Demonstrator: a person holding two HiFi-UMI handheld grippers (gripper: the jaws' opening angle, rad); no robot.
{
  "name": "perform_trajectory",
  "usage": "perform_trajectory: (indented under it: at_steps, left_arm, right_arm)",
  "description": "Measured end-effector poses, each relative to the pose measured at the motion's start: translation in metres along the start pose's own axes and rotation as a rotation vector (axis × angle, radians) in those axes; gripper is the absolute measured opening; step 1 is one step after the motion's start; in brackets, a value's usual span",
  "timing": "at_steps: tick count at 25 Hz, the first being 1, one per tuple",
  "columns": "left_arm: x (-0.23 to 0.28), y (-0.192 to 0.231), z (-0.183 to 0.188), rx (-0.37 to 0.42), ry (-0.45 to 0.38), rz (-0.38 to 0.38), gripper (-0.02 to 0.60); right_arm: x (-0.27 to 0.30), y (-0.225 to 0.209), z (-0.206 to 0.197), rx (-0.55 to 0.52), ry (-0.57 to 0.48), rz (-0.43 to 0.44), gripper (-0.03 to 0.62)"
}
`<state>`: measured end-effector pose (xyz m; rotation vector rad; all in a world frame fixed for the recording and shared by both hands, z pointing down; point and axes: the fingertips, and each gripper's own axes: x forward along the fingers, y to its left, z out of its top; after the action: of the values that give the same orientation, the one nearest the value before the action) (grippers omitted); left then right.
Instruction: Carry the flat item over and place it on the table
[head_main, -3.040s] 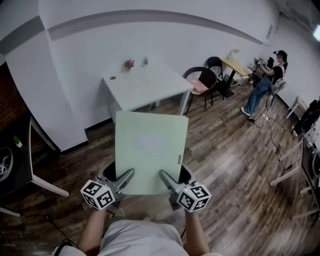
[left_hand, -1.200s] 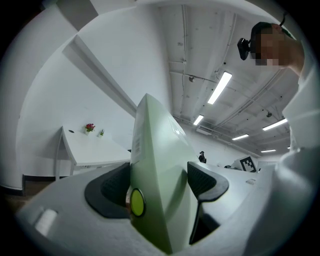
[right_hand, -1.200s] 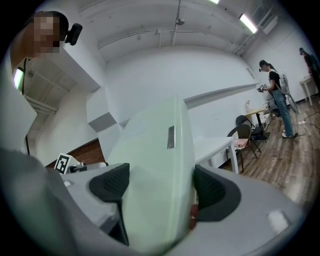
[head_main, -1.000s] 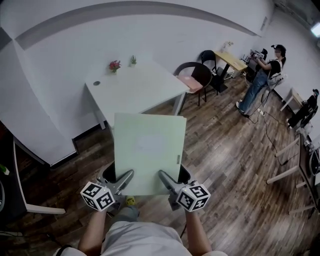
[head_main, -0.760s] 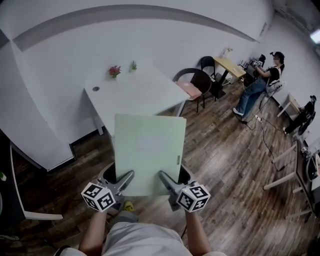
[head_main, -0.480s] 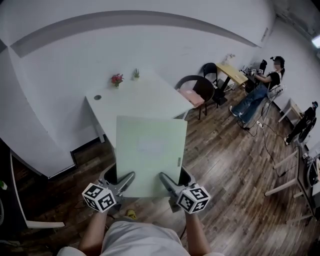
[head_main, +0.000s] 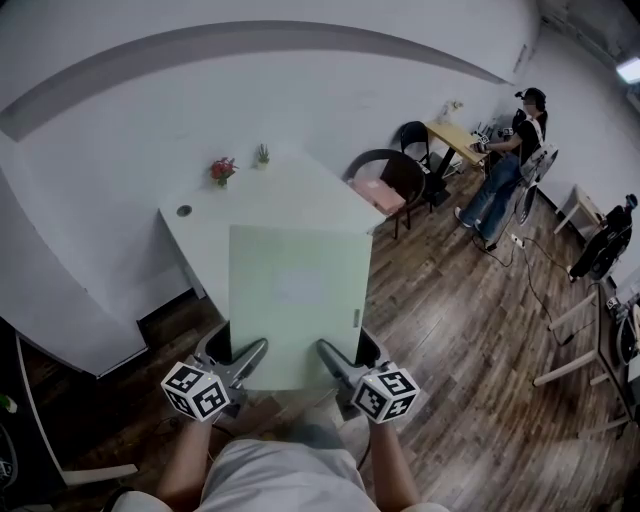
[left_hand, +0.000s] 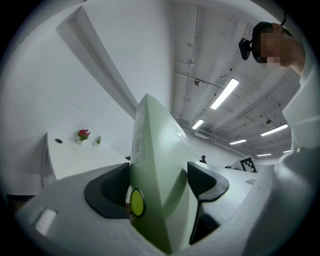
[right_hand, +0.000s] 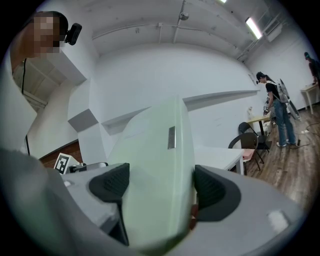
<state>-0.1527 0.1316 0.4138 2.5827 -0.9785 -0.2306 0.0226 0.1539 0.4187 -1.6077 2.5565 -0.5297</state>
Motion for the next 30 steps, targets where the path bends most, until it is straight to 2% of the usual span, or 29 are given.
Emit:
perform_trajectory:
  at_steps: [8, 14, 25, 30]
  left_arm:
    - [0.053, 0.040, 0.009, 0.009, -0.003, 0.009, 0.365]
    - [0.103, 0.071, 0.016, 0.004, 0.003, 0.045, 0.365]
    - [0.214, 0.128, 0.007, -0.039, 0.034, 0.126, 0.365]
    - [0.271, 0.150, 0.016, -0.048, 0.038, 0.166, 0.365]
  right_arm:
    - [0.055, -0.041, 0.013, 0.001, -0.006, 0.013, 0.400]
    - [0.102, -0.081, 0.026, 0.015, 0.016, 0.049, 0.400]
    - [0.191, -0.183, 0.041, 0.054, 0.087, 0.090, 0.400]
    - [0.233, -0.230, 0.062, 0.065, 0.110, 0.122, 0.400]
